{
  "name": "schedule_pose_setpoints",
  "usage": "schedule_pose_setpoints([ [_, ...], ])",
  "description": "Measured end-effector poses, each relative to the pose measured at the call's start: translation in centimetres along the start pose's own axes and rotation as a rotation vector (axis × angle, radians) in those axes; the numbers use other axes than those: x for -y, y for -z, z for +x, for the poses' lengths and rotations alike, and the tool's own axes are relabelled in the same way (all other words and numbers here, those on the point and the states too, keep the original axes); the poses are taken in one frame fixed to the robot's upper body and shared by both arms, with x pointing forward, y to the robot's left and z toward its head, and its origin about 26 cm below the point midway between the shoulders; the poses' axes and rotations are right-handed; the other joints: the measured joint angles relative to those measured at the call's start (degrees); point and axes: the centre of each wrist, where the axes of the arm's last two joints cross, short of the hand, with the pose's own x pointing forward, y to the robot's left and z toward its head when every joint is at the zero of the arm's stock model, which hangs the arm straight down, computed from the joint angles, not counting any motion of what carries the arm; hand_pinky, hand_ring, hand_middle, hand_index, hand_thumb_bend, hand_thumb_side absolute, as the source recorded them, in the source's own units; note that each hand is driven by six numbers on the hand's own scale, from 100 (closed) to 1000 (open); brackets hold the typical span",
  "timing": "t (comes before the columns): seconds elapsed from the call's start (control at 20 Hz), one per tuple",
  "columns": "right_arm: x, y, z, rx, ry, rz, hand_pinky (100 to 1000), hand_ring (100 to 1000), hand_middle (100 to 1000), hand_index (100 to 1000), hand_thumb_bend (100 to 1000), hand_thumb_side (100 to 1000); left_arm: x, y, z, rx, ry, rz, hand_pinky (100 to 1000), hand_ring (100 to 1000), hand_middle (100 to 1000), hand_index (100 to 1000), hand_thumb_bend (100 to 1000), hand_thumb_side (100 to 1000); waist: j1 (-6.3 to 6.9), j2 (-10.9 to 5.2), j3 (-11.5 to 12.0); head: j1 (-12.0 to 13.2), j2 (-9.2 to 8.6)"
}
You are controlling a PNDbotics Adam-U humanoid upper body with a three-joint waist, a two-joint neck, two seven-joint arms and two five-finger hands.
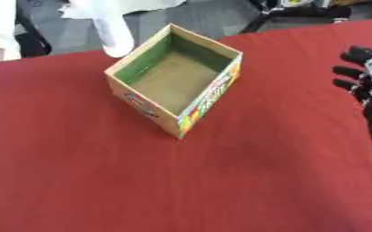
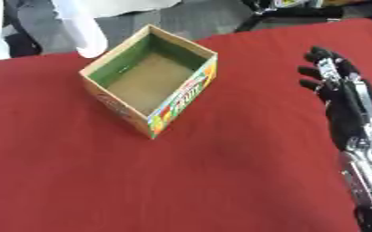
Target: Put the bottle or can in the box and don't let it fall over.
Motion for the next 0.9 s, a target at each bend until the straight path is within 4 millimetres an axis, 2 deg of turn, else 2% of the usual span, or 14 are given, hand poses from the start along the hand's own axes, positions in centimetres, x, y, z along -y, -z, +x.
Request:
schedule_pose_setpoints([
  [0.2, -0.4, 0.4, 0.4, 0.012, 0.009, 0.022, 831, 827, 830, 851, 100, 687, 1.0, 0.5, 0.3, 0.009, -0.032, -0.007, 443, 314, 396, 468, 100, 140, -0.34, 0.29, -0.83, 0.45, 0.00],
  [0.55, -0.7, 0.7, 0.7, 0.023, 0.017, 0.032, 832, 827, 830, 850, 100, 683, 2.5, 0.5, -0.5, -0.017, -0.058, -0.045, 483, 362, 442, 515, 100, 124, -1.00, 0.36, -1.33, 0.46, 0.13],
  [0.6, -0.7, 0.7, 0.7, 0.026, 0.018, 0.034, 832, 827, 830, 850, 100, 681, 2.7, 0.5, -0.6, -0.021, -0.059, -0.054, 549, 452, 506, 586, 100, 263, -1.05, 0.36, -1.34, 0.50, 0.13],
  [0.7, -0.9, 0.8, 0.8, 0.030, 0.020, 0.039, 832, 827, 830, 850, 100, 681, 3.1, 0.5, -0.8, -0.021, -0.054, -0.087, 701, 644, 656, 726, 100, 468, -1.11, 0.36, -1.34, 0.52, 0.14],
  [0.8, -0.9, 0.8, 0.8, 0.028, 0.023, 0.042, 832, 827, 830, 850, 100, 682, 3.2, 0.5, -0.9, -0.009, -0.037, -0.126, 771, 740, 734, 785, 206, 590, -1.13, 0.36, -1.34, 0.54, 0.15],
  [0.9, -1.0, 0.8, 0.8, 0.028, 0.026, 0.043, 832, 827, 830, 850, 100, 681, 3.3, 0.5, -0.9, 0.001, -0.014, -0.153, 782, 752, 744, 793, 259, 662, -1.13, 0.36, -1.34, 0.56, 0.15],
])
